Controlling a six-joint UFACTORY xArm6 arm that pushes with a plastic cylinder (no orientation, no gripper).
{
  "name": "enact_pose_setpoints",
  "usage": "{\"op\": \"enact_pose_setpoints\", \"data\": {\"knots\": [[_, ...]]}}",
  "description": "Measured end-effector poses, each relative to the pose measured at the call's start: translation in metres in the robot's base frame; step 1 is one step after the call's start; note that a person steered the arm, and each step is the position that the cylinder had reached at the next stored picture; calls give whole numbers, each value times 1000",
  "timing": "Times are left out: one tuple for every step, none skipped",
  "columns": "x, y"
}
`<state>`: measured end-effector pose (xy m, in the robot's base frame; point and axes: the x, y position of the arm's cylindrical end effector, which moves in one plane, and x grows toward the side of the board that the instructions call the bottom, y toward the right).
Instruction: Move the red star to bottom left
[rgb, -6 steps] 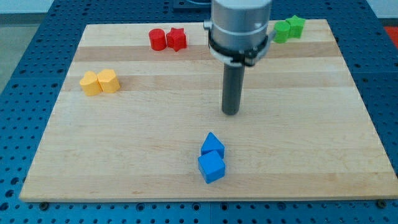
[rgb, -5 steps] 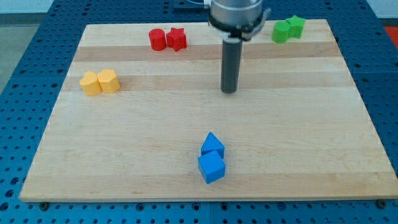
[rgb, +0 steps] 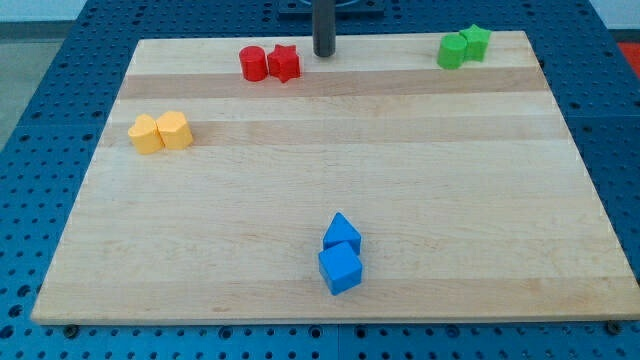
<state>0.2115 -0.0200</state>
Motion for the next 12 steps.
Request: {"op": "enact_pose_setpoints", "data": {"knots": [[-4,-5],[6,-5],[13,-8],[7,-27],[5,-49],[8,-51],[18,-51],[29,-51],[38,-51],[47,-51],[63,-51],[81,-48]]}}
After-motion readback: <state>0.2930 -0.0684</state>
